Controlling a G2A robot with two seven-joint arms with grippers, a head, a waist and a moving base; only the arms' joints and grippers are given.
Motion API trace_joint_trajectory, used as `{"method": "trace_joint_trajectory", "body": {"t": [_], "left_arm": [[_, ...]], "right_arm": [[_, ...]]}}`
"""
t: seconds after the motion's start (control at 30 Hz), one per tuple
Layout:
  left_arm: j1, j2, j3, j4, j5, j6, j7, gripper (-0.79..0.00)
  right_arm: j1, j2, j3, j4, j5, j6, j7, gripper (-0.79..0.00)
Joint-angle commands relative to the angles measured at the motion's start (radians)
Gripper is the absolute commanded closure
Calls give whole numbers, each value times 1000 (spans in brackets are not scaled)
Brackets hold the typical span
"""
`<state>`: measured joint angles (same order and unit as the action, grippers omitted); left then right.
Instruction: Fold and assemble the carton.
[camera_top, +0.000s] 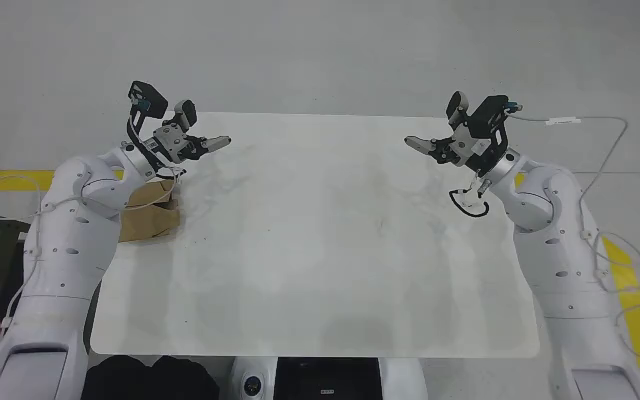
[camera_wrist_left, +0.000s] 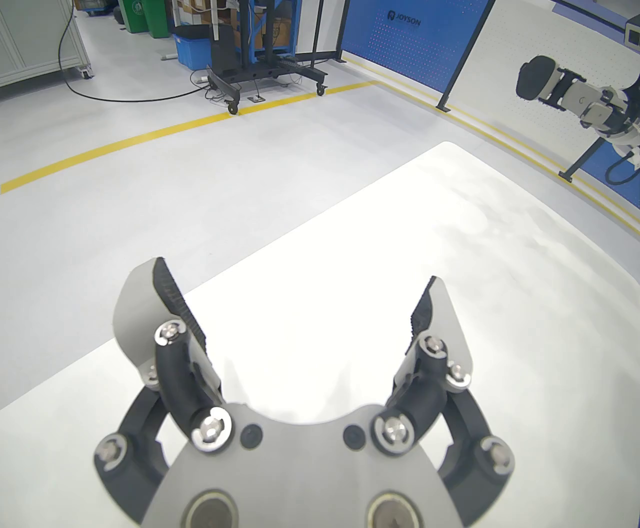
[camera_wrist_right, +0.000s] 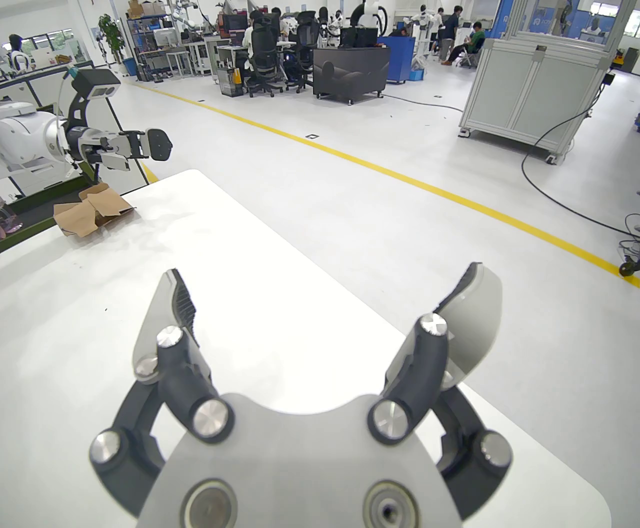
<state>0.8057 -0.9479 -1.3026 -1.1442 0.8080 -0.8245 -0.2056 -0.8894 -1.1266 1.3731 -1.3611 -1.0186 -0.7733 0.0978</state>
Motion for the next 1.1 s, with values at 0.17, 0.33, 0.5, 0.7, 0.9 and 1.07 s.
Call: {"method": "trace_joint_trajectory", "body": {"t": [0.17, 0.33, 0.5, 0.7, 0.9, 1.07], "left_arm": [[0, 0, 0, 0, 0, 0, 0, -785], [0, 0, 0, 0, 0, 0, 0, -784], [2, 0, -1, -1, -2, 6, 2, -785], [10, -4, -15, 24, -295, 104, -181, -785], [-55, 1, -49, 91, -629, 274, -500, -785], [-107, 10, -97, 154, -772, 418, -633, -785]], "right_arm": [[0, 0, 0, 0, 0, 0, 0, -785], [0, 0, 0, 0, 0, 0, 0, -785], [0, 0, 0, 0, 0, 0, 0, -785], [0, 0, 0, 0, 0, 0, 0, -785], [0, 0, 0, 0, 0, 0, 0, -785], [0, 0, 0, 0, 0, 0, 0, -785]]}}
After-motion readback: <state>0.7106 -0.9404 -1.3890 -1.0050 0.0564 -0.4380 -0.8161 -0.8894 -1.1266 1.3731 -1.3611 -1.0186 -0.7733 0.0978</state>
